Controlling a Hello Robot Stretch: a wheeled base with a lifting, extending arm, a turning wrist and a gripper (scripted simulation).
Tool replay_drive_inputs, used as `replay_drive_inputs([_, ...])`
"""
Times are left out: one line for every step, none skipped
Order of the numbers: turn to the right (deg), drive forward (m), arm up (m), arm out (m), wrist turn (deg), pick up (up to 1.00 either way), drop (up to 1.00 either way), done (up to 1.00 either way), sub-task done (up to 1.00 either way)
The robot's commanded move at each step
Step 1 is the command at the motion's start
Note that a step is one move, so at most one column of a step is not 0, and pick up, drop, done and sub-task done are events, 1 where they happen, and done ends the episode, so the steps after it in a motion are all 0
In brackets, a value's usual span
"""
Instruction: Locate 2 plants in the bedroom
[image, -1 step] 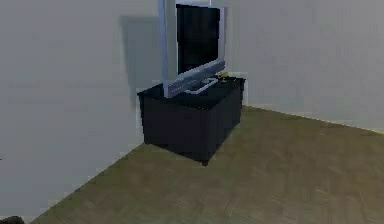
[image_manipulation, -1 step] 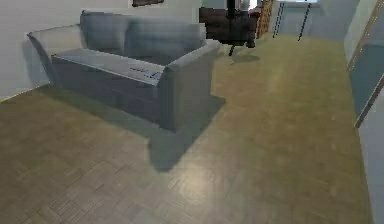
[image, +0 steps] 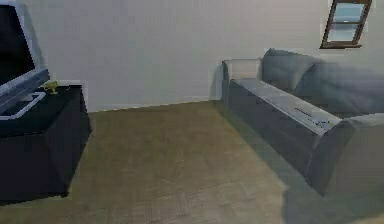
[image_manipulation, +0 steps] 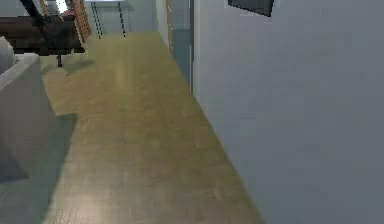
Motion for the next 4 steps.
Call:
replay_drive_inputs([45.0,0.00,0.00,0.00,0.0,0.00,0.00,0.00,0.00])
replay_drive_inputs([24.0,0.00,0.00,0.00,0.0,0.00,0.00,0.00,0.00])
replay_drive_inputs([0.0,1.00,0.00,0.00,0.0,0.00,0.00,0.00,0.00])
replay_drive_inputs([3.0,0.00,0.00,0.00,0.0,0.00,0.00,0.00,0.00])
